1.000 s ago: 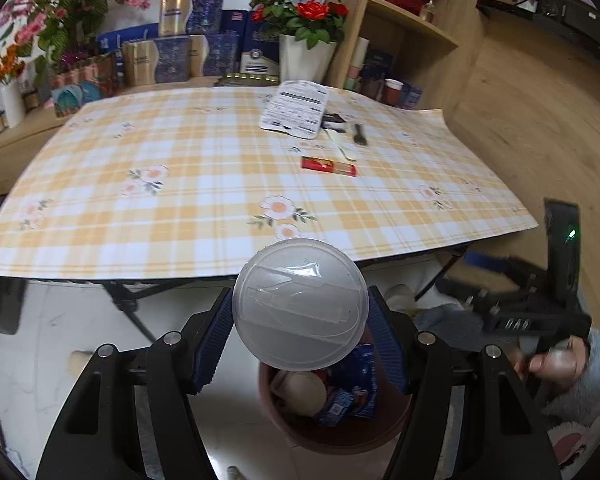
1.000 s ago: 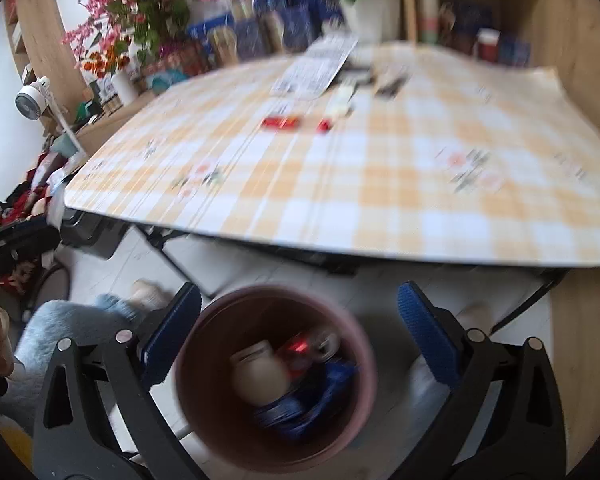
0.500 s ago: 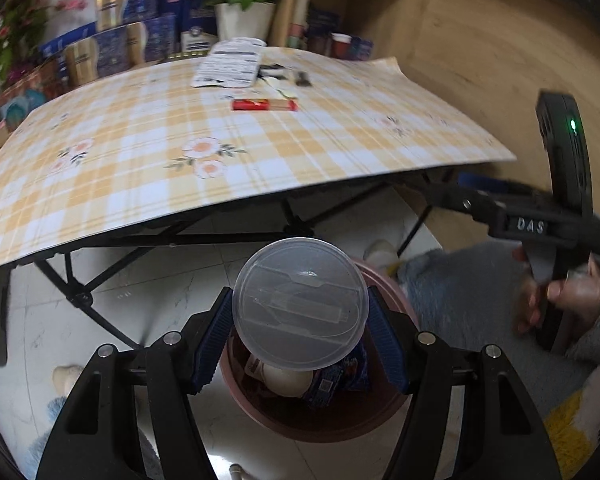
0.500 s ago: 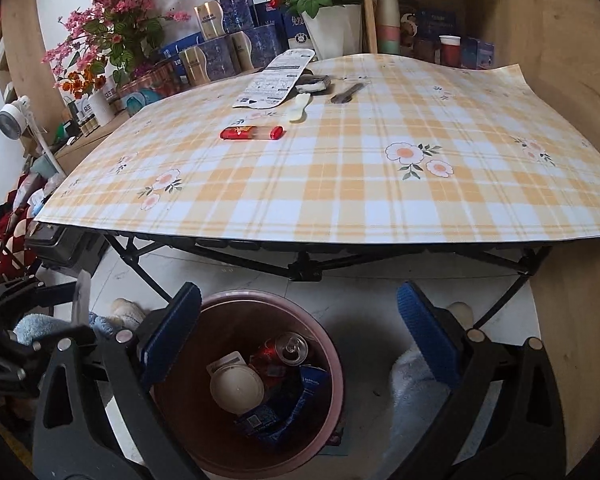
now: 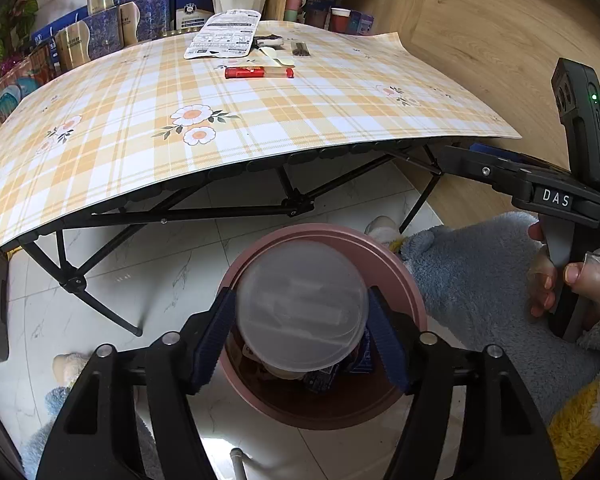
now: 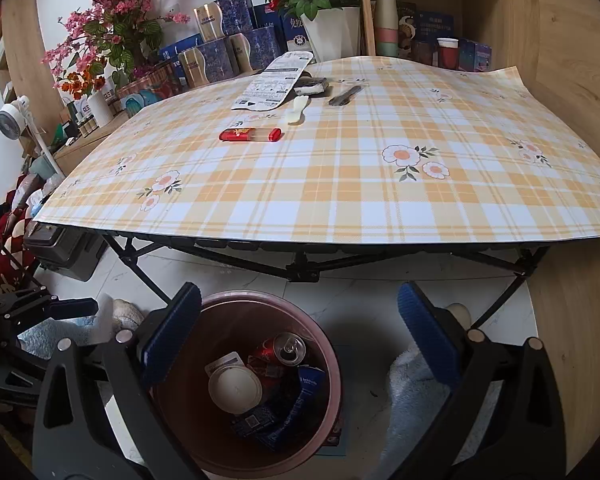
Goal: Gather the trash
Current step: 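Raise both tools back over the table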
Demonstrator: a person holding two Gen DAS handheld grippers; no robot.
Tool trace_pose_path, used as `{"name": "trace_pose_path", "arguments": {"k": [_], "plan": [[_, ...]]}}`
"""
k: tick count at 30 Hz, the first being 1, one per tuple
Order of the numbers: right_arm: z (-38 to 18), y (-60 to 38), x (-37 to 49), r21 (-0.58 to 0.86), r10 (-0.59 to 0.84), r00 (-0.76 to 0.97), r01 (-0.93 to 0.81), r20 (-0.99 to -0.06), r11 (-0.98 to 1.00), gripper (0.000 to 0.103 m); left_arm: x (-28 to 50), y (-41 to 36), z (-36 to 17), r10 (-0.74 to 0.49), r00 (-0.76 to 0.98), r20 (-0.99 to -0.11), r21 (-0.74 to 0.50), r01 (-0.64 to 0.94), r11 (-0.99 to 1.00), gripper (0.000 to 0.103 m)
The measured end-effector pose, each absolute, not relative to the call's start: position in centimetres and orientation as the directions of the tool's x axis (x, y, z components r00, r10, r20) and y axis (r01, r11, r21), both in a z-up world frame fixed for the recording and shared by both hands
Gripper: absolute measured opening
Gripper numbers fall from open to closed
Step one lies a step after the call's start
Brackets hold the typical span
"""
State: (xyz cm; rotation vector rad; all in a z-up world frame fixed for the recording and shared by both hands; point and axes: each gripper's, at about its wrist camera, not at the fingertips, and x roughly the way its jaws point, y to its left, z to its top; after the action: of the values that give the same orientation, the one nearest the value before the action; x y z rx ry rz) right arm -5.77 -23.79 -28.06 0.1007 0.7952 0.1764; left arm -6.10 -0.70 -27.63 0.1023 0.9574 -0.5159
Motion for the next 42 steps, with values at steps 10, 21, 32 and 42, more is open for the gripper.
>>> {"name": "trace_pose_path", "arguments": {"k": [10, 21, 32, 42], "plan": [[-28.1, -23.7, -5.9, 0.154, 0.190, 0.684, -0.115, -0.704, 0.981, 0.097, -5.9, 0.1, -27.0, -0.352, 0.508, -0.786, -0.134, 0.415, 0.900, 0.090], [-27.7, -24.3, -5.7, 0.153, 0.168, 0.697, -0.084, -0.698, 0.985, 0.097, -5.3, 2.6, -26.0, -0.318, 0.577, -0.752, -0.164, 0.304, 0.938, 0.091], [-25.8, -25.5, -4.8, 0.166, 0.169, 0.727, -0.076, -0.666, 0.983, 0.097, -4.4, 4.6, -24.9, -0.277, 0.617, -0.736, -0.171, 0.227, 0.959, 0.092], [-24.6, -26.2, -2.4, 0.102, 0.129, 0.738, -0.082, -0.662, 0.991, 0.097, -1.4, 4.7, -23.4, -0.256, 0.628, -0.735, -0.152, 0.216, 0.964, 0.092]]}}
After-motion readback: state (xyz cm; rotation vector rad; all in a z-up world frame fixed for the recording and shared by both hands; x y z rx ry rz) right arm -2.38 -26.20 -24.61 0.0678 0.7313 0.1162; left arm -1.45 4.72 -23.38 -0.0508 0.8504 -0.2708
